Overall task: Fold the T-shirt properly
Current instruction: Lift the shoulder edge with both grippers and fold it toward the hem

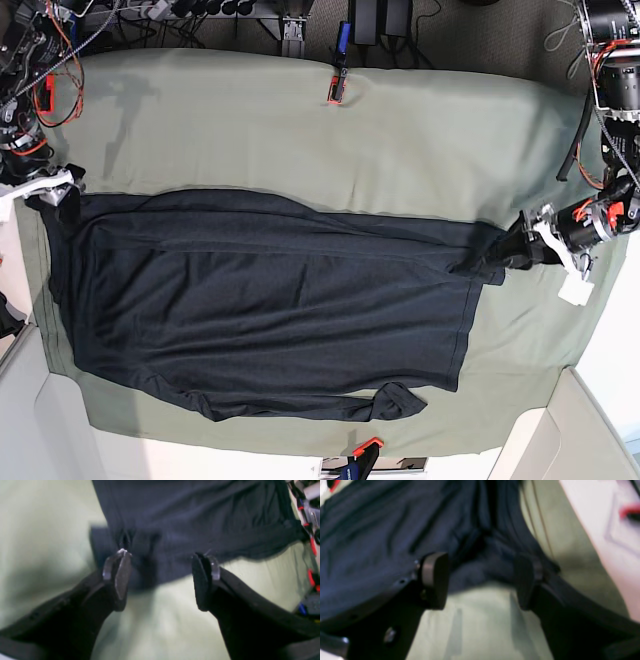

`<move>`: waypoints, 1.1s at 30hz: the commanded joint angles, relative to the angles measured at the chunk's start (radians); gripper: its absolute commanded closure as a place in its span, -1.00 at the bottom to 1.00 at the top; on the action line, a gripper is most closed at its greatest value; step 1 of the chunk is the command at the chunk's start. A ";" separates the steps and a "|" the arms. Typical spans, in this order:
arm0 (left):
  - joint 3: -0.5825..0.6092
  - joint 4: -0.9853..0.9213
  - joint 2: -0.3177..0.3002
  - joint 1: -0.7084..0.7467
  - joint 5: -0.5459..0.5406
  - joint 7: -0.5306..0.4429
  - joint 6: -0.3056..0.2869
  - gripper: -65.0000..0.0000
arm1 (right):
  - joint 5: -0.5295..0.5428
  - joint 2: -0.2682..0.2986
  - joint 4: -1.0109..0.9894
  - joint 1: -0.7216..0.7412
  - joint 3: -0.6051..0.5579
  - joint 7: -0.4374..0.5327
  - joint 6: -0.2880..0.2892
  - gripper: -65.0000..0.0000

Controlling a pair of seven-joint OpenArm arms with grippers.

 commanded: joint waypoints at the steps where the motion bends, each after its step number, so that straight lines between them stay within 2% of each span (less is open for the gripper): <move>1: -0.011 0.031 -0.023 0.005 -0.031 -0.017 -0.009 -0.27 | 0.021 0.010 0.023 -0.011 0.012 0.018 0.003 -0.24; 6: -0.011 0.114 -0.023 0.119 -0.030 -0.021 -0.009 -0.27 | 0.031 -0.040 0.023 -0.060 0.059 0.028 -0.020 -0.24; 9: -0.011 0.134 -0.014 0.154 -0.030 -0.028 -0.009 -0.27 | 0.031 -0.064 0.015 -0.053 0.059 0.069 -0.023 -0.24; 15: -0.011 0.134 0.060 0.159 -0.024 -0.029 -0.009 -0.27 | 0.026 -0.064 -0.097 0.045 0.053 0.077 -0.023 -0.24; 22: -0.011 0.134 0.121 0.158 0.084 -0.086 -0.009 -0.27 | 0.029 -0.065 -0.270 0.162 0.053 0.075 -0.023 -0.24; 28: -0.011 0.110 0.127 0.146 0.175 -0.159 -0.009 -0.27 | 0.029 -0.066 -0.287 0.198 0.048 0.074 -0.023 -0.24; 33: -0.011 -0.019 0.140 0.046 0.231 -0.193 -0.005 -0.27 | 0.021 -0.066 -0.292 0.201 0.028 0.074 -0.023 -0.24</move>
